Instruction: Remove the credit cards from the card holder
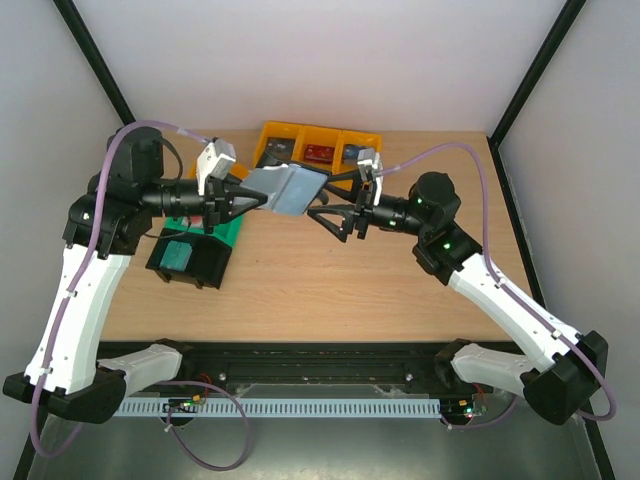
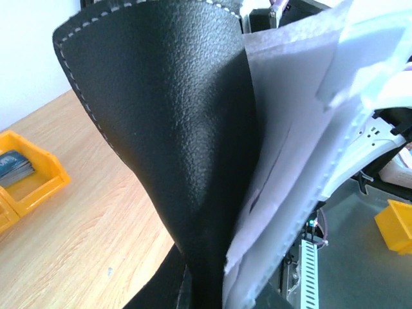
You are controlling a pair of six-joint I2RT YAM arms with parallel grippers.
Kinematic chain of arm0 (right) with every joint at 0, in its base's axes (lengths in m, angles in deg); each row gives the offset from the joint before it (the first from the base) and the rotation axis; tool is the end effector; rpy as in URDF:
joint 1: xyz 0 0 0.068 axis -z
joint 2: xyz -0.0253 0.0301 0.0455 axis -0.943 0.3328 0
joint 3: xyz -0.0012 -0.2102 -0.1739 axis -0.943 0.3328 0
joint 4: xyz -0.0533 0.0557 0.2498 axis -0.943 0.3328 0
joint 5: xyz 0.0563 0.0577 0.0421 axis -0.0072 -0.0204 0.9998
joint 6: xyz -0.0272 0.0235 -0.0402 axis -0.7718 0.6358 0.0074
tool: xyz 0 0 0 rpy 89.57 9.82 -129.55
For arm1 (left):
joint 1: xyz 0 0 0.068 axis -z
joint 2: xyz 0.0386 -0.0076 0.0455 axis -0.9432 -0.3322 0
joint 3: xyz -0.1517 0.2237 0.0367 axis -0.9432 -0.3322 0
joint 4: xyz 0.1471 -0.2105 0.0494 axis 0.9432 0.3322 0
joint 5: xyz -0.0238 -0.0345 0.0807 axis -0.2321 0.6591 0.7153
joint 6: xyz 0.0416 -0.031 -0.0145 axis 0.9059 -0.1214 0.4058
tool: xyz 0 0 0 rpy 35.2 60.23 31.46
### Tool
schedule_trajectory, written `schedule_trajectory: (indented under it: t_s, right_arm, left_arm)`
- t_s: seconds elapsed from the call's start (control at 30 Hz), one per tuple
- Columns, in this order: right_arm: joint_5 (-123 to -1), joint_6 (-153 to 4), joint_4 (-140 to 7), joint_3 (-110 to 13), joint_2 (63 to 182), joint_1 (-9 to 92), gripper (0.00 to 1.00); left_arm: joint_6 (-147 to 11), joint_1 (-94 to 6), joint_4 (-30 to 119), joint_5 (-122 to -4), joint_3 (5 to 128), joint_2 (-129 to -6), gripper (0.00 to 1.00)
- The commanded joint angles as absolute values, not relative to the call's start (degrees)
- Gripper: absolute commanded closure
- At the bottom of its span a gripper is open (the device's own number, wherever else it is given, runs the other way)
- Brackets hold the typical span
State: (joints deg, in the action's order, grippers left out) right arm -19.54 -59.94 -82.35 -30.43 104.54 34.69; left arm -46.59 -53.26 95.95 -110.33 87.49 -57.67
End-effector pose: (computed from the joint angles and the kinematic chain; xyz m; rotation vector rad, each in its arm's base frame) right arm 0.1839 0.1668 0.4003 -0.9688 1.3189 1.4003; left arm 0.1712 -0.0843 0.4850 1.0508 1.5888 -1.0243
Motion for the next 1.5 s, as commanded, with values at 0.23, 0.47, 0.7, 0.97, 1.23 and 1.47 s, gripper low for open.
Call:
schedule_trajectory:
  t_s: [0.23,0.47,0.7,0.97,1.23,1.47]
  right_arm:
    - [-19.1,-65.4,-81.8,-36.2,106.3,34.6,0.22]
    - [-18.6,-74.2,-74.9,-38.0,106.2,34.7,0.22]
    - [-16.8,-76.6,-71.3,-41.4,109.2,34.7,0.26]
    - [-17.6,-81.1,-66.8,-41.0,108.5,36.0,0.19]
    - [-15.6,-78.5,-68.6,-41.6,109.6,36.0,0.17]
    - [-11.0,-72.9,-74.1,-41.4,109.7,36.0,0.15]
  left_arm:
    - [-45.6,-55.1,97.1,-116.1,89.2,-57.1,0.98]
    - [-45.0,-55.3,97.8,-117.0,89.3,-56.6,0.98]
    - [-44.0,-55.9,98.7,-118.0,89.4,-56.4,0.98]
    - [-43.1,-56.3,99.6,-118.9,89.9,-56.3,0.98]
    - [-42.3,-56.4,100.2,-119.6,89.6,-56.5,0.98]
    - [-42.5,-56.6,99.7,-119.8,88.2,-56.3,0.98]
